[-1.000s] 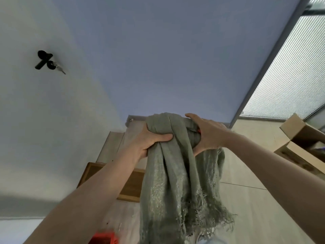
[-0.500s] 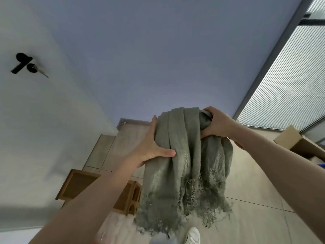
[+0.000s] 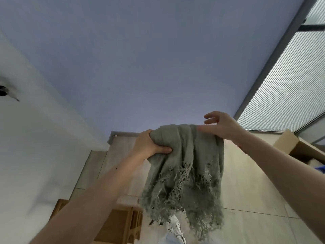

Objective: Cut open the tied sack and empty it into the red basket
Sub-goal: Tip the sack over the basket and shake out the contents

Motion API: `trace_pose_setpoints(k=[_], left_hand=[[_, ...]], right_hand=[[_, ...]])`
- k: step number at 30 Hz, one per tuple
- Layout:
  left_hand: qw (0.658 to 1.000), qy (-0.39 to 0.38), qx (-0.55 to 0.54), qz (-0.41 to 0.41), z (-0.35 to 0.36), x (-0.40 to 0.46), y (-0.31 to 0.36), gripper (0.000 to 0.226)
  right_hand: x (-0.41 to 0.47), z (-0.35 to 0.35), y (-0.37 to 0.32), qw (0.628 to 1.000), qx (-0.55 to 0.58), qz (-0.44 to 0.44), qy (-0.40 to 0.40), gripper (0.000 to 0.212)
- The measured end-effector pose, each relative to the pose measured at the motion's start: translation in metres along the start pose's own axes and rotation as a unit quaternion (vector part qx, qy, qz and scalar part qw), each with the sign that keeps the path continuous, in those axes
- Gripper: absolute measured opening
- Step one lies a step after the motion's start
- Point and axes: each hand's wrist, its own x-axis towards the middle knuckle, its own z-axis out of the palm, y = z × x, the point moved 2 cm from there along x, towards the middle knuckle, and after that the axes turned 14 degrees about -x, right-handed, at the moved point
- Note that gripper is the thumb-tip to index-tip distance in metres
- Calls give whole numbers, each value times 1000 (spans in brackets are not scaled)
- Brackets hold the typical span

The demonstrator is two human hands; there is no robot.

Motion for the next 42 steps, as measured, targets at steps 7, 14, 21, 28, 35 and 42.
trace_pose_setpoints(k=[7,14,21,28,35,42], left_hand=[[998,-15,-44,-49,11,57,13,59],[970,-114,-159,-146,24,106,11,72],[996,-9,29,-81,49,159,31,116],[917,-61,-238,-315,84,195,59,93],[703,-94,-605,-363,115,269,32,138],[731,51,-628,-261,130,343,-29,45]], right_hand=[[22,37,-14,918,-372,-134,-40,139],[74,32,10,933,-341,-103,44,105],[156,-2,35,926,-355,-112,61,91],[232,-37,57,913,-378,-126,91,79],[284,-13,66,912,-337,-231,34,87],[336,37,89,916,-324,-230,-59,110]])
